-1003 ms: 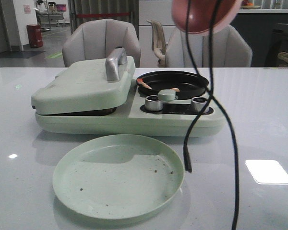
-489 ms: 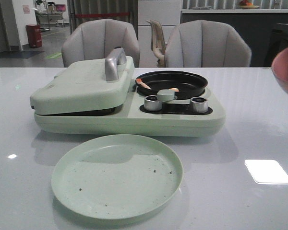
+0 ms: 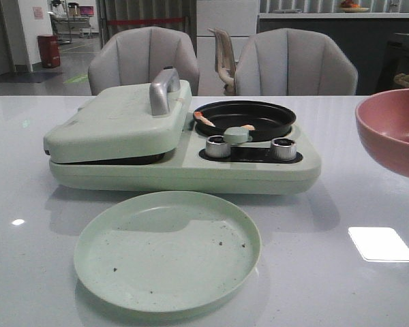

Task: Make breakfast with bread and shrimp
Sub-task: 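Carry the empty pink bowl back and set it on the table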

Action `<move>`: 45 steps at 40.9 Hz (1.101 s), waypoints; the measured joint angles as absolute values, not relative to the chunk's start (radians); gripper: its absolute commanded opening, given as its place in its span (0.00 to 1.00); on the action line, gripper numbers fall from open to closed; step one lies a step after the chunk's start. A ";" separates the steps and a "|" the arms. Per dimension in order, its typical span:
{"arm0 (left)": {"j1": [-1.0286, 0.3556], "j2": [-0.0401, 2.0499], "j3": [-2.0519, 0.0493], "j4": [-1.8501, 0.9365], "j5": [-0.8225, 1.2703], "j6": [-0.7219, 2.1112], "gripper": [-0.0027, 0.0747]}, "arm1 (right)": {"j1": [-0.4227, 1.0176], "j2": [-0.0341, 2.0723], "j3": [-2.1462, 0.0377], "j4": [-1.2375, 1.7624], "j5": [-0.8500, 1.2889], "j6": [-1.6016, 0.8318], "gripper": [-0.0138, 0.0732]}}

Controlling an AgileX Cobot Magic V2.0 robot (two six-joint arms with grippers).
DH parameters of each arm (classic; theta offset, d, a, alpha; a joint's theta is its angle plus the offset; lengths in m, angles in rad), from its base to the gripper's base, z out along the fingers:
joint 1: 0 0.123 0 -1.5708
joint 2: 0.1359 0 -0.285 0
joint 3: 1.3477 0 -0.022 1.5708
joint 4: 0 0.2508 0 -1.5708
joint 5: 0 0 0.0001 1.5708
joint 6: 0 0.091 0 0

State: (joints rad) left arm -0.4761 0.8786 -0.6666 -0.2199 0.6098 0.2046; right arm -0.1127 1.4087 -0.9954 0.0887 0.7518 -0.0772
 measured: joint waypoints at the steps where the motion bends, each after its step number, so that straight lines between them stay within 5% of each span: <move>1: -0.476 0.879 -0.667 -0.220 0.610 0.205 0.16 | -0.113 1.409 -0.995 0.082 0.747 -0.079 0.21; 19: -0.476 0.879 -0.667 -0.220 0.610 0.205 0.16 | -0.113 1.566 -0.995 0.019 0.716 -0.081 0.25; 31: -0.476 0.879 -0.667 -0.220 0.610 0.205 0.16 | -0.113 1.648 -0.995 0.017 0.685 -0.081 0.69; 45: -0.476 0.879 -0.667 -0.220 0.610 0.205 0.16 | -0.101 1.534 -1.031 0.041 0.701 -0.081 0.70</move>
